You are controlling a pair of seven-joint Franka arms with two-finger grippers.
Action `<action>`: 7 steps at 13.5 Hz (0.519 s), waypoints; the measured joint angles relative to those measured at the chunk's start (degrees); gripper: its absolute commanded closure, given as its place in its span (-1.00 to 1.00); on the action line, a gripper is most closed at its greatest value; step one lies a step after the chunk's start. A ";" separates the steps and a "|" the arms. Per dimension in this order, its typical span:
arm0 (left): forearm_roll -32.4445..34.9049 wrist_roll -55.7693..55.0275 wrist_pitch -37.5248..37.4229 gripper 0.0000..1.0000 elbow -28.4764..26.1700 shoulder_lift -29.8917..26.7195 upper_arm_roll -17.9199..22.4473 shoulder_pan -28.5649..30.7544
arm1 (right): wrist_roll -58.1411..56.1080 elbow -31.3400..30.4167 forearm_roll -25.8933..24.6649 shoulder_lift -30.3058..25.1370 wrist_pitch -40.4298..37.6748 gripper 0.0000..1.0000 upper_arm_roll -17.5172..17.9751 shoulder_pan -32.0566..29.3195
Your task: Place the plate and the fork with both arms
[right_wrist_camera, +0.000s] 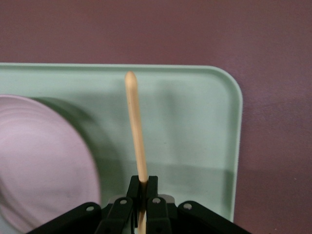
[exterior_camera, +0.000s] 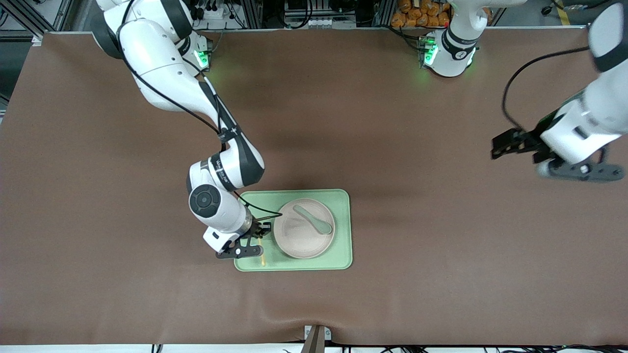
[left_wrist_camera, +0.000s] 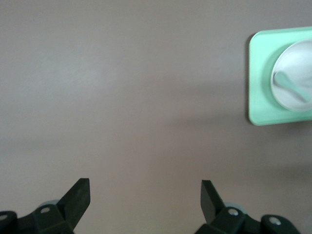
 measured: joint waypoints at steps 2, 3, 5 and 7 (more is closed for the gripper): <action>-0.82 -5.15 4.55 -1.00 0.17 2.67 -0.09 -2.43 | -0.21 -1.79 1.60 -0.01 2.27 1.00 0.13 -0.45; -2.44 -8.41 6.73 -1.00 0.21 3.97 -0.10 -3.15 | -0.21 -2.53 1.88 -0.05 3.45 1.00 0.21 -0.47; -10.07 -14.39 10.75 -1.00 0.30 6.26 0.03 -3.21 | -0.20 -3.81 2.26 -0.17 4.47 1.00 0.37 -0.47; -15.28 -16.91 13.16 -1.00 0.53 7.86 0.55 -2.66 | -0.20 -5.87 2.35 -1.00 6.00 -0.53 0.45 -0.47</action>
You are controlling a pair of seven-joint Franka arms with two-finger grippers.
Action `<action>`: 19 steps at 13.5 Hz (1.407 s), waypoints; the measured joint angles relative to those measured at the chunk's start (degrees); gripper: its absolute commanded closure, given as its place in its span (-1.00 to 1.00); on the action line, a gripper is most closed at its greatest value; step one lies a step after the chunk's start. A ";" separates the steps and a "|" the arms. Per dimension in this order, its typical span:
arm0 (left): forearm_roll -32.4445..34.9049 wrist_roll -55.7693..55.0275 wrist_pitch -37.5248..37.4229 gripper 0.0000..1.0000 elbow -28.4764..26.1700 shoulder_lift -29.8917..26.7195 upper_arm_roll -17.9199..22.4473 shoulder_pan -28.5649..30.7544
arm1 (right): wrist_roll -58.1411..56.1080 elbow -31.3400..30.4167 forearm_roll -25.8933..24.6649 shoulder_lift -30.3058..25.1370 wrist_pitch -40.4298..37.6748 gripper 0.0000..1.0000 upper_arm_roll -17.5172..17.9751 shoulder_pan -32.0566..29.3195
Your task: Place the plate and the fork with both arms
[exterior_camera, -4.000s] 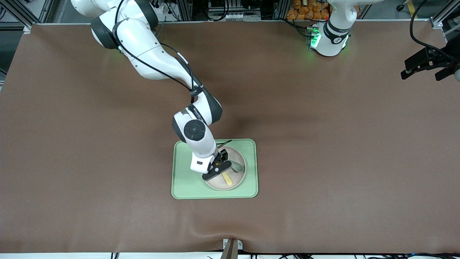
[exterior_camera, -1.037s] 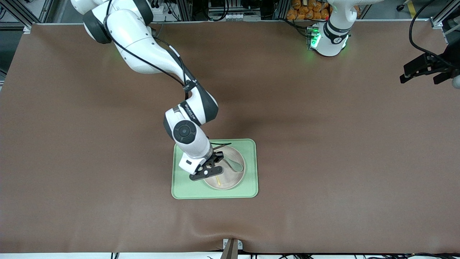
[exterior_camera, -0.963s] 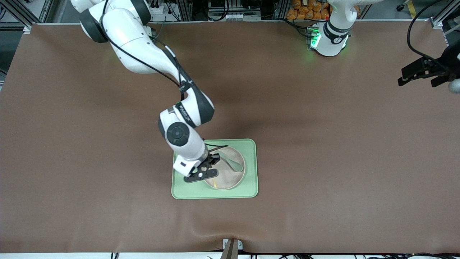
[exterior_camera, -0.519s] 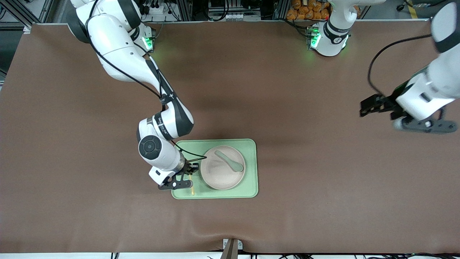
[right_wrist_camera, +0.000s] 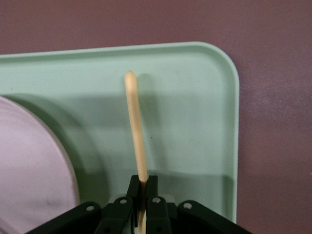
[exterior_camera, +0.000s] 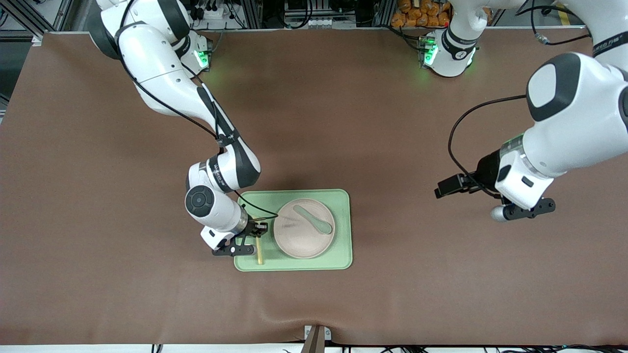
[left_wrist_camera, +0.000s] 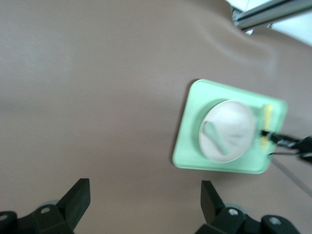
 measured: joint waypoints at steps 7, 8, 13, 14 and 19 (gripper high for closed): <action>15.15 12.22 -9.83 -1.00 2.63 -6.59 1.61 2.95 | -0.05 -1.32 0.01 -5.28 -2.73 -1.00 -0.06 -0.10; 16.68 15.47 -13.26 -1.00 2.67 -8.72 1.69 3.46 | -0.08 -0.55 0.01 -6.18 -5.55 -1.00 -0.17 -0.40; 20.96 28.28 -28.30 -1.00 2.63 -16.55 1.93 6.93 | -9.74 6.51 -0.28 -7.84 -20.51 -1.00 -0.55 -6.20; 20.96 28.50 -30.82 -1.00 2.53 -17.45 1.94 7.56 | -11.22 7.64 -0.29 -7.85 -22.73 -1.00 -0.59 -7.91; 20.95 28.58 -33.24 -1.00 2.16 -19.58 1.88 9.25 | -12.67 9.98 -0.41 -11.53 -28.39 -1.00 -0.62 -12.76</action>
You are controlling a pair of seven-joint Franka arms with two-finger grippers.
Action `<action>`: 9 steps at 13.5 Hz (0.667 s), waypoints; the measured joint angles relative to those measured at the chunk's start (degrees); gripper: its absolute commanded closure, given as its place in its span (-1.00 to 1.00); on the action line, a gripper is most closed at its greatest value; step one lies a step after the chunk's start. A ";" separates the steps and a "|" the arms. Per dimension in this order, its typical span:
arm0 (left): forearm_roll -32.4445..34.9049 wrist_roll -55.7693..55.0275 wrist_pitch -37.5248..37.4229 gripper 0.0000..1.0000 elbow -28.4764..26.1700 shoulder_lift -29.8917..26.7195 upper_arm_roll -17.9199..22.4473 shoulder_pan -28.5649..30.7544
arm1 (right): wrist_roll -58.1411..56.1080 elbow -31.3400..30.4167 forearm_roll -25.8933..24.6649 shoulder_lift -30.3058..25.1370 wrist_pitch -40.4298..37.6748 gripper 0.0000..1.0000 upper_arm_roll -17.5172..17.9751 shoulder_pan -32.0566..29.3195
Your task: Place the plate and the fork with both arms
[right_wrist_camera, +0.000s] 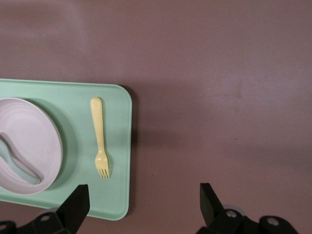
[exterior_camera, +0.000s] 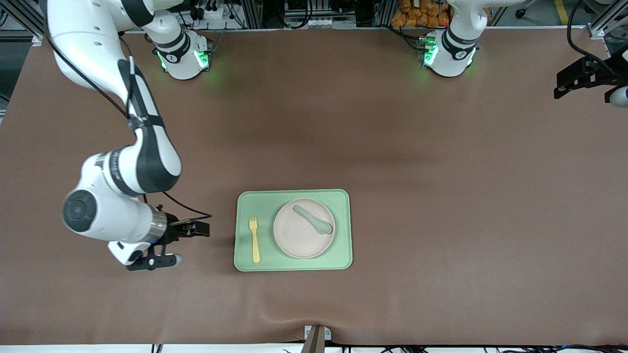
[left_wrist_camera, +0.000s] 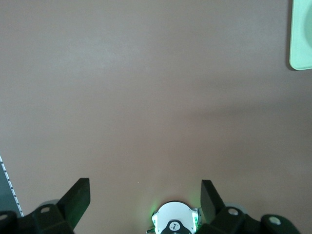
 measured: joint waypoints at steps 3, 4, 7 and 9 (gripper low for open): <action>-0.15 0.43 -0.01 -1.00 -0.01 -0.48 -0.04 0.86 | 0.01 0.01 -2.23 -3.96 -6.34 -1.00 -0.43 -1.32; -0.39 0.43 -0.01 -1.00 -0.06 -0.49 -0.22 0.86 | 0.08 -0.05 -2.86 -5.17 -7.41 -1.00 -0.59 -1.57; -2.88 0.43 -0.01 -1.00 -0.22 -0.49 -0.55 0.87 | 0.14 -2.00 -3.21 -9.56 -10.35 -1.00 -0.89 -3.89; -4.39 0.44 -0.01 -1.00 -0.25 -0.49 -0.59 0.90 | 0.09 -5.49 -3.21 -13.41 -10.83 -1.00 -0.85 -5.85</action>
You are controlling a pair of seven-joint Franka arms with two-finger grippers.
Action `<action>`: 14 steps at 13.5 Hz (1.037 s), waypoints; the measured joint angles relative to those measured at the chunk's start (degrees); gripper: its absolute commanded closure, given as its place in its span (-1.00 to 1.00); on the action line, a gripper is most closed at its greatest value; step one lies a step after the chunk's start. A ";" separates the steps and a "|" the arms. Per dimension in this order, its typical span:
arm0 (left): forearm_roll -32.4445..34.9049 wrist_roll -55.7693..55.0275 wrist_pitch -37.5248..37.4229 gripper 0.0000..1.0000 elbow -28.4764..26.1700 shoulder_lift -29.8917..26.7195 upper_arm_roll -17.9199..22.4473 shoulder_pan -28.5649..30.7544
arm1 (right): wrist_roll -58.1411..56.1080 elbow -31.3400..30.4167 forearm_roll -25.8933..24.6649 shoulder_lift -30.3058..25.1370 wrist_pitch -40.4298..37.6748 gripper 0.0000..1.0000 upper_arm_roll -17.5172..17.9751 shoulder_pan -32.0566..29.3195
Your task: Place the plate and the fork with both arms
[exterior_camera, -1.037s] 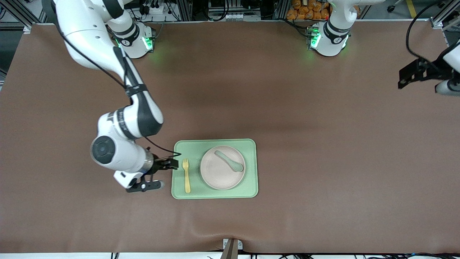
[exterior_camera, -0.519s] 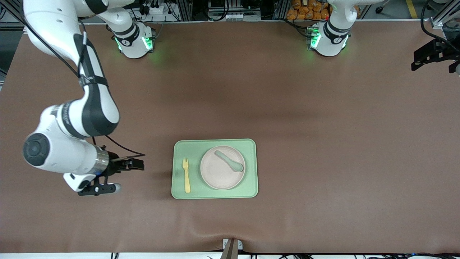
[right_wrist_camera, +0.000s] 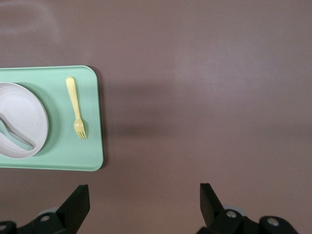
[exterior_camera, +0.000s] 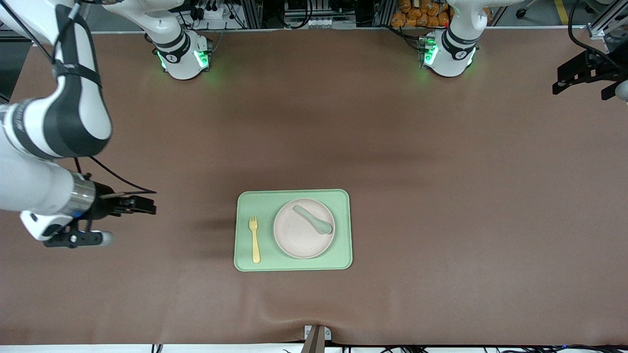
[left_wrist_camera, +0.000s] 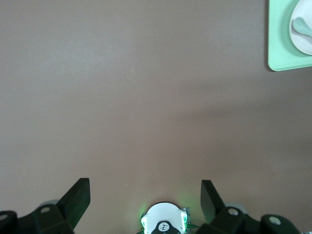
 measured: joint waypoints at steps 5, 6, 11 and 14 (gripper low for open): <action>-0.10 2.71 0.00 -1.00 -0.02 0.00 -1.26 -0.01 | 0.06 -8.70 -2.86 -9.77 -0.08 -1.00 8.99 -8.51; -0.10 2.85 0.00 -1.00 -0.02 0.00 -1.25 0.06 | 0.62 -10.27 -3.57 -11.86 -0.11 -1.00 9.79 -8.37; 1.50 2.93 0.00 -1.00 -0.02 0.00 -3.00 -0.12 | 1.88 -15.50 -4.37 -21.34 -0.25 -1.00 8.47 -6.76; 2.51 1.65 0.00 -1.00 -0.01 -0.01 -3.49 -0.17 | 0.58 -15.85 -4.41 -24.51 -1.35 -1.00 3.69 -4.00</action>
